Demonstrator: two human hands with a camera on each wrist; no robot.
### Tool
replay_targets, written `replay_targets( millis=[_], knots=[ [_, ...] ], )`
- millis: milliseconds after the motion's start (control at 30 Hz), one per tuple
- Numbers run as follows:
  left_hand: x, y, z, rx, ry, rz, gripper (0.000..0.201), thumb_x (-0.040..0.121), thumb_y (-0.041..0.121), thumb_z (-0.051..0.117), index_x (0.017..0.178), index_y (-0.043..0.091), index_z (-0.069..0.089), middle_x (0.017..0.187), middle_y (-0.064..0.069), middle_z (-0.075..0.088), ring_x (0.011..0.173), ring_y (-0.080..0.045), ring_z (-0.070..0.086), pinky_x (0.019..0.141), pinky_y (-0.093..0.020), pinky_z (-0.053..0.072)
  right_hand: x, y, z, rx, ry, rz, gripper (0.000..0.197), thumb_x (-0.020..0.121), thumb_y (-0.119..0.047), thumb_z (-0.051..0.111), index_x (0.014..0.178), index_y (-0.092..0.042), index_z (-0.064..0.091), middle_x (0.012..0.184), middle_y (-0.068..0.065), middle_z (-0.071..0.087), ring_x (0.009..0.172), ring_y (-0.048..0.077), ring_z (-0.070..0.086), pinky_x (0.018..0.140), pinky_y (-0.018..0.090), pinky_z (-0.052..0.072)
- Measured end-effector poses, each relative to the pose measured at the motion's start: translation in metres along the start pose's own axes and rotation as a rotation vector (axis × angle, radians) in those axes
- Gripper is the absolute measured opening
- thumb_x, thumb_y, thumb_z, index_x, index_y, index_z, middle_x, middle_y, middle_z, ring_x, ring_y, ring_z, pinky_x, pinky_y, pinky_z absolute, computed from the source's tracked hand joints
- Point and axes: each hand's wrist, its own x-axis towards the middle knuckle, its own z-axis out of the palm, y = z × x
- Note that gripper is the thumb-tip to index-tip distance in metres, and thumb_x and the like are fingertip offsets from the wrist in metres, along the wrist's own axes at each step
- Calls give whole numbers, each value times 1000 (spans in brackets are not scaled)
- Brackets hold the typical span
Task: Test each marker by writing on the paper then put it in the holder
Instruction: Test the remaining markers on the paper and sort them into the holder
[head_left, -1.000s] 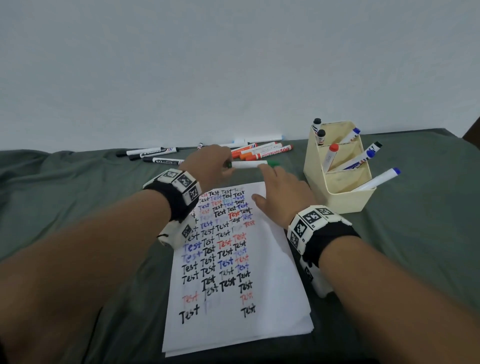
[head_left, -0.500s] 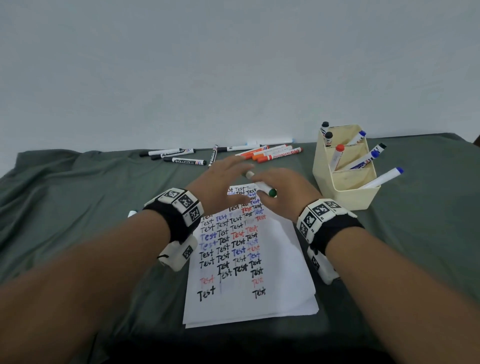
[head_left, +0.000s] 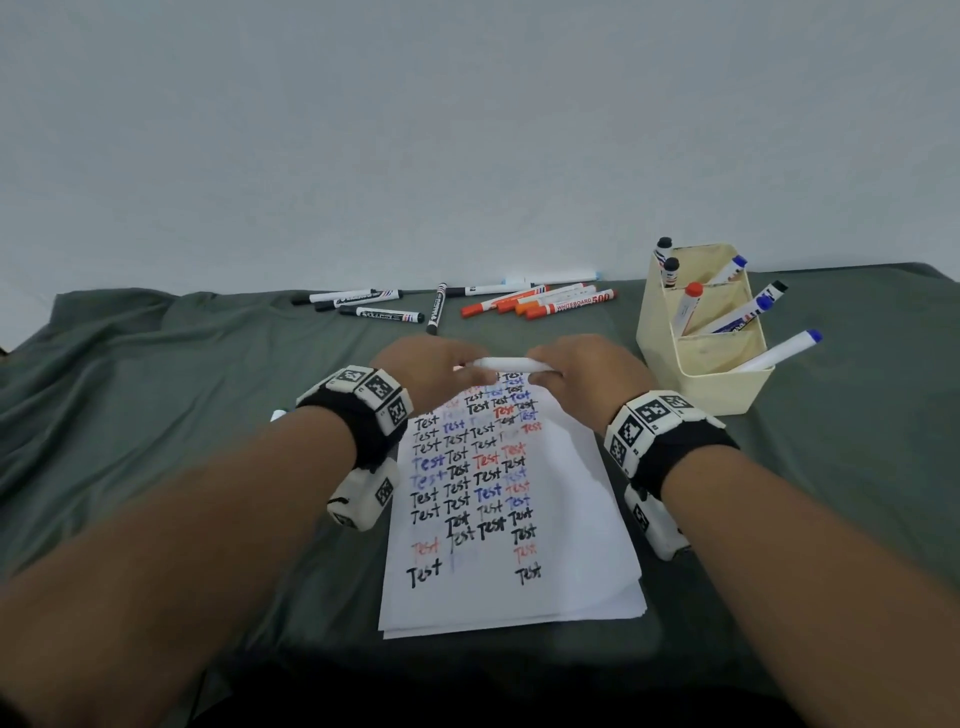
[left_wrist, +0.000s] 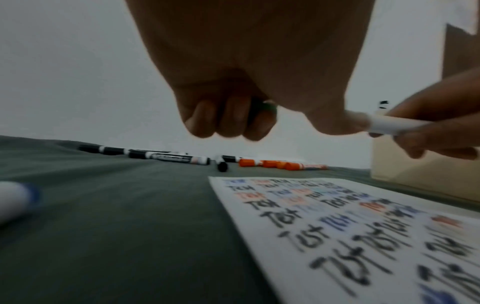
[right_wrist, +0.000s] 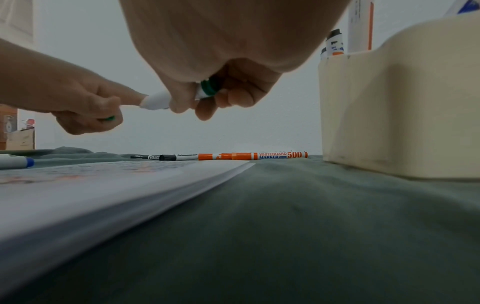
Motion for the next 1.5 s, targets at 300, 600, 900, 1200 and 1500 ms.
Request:
replay_targets(
  millis=[300, 600, 900, 1200, 1500],
  knots=[
    [-25, -67, 3, -11, 81, -303, 40, 96, 17, 53, 134, 10, 40, 97, -12, 67, 78, -27, 60, 67, -33, 42, -2, 5, 7, 34, 122, 23, 46, 107, -29, 44, 150, -44, 41, 82, 2, 66, 62, 15, 51, 51, 23, 33],
    [-44, -78, -6, 161, -104, -200, 50, 91, 24, 71, 139, 23, 57, 121, -3, 68, 112, -22, 61, 92, -29, 43, -1, 8, 11, 70, 66, 45, 58, 98, -31, 63, 151, -40, 43, 116, -3, 72, 81, 10, 51, 70, 24, 41],
    [-53, -63, -6, 246, 14, -194, 59, 89, 55, 63, 141, 28, 52, 143, -4, 50, 132, -27, 45, 109, -41, 37, 1, 10, 9, 67, 103, 18, 42, 105, -38, 53, 147, -38, 51, 127, 2, 69, 111, 24, 63, 81, 27, 40],
    [-61, 12, 44, 212, -289, -137, 124, 41, 111, 13, 150, 56, -7, 166, 6, -19, 152, -34, -15, 121, -59, 0, 1, 10, 10, 104, 159, 11, 33, 101, -55, 49, 103, -24, 60, 99, -9, 50, 91, 13, 48, 72, 27, 31],
    [-58, 11, 55, 114, -444, -187, 120, 39, 112, 24, 135, 65, -29, 156, 13, -40, 147, -30, -32, 114, -64, -14, 1, 2, 2, 285, 210, 143, 29, 93, -40, 71, 100, -21, 51, 81, -10, 60, 72, 2, 56, 57, 20, 37]
  ],
)
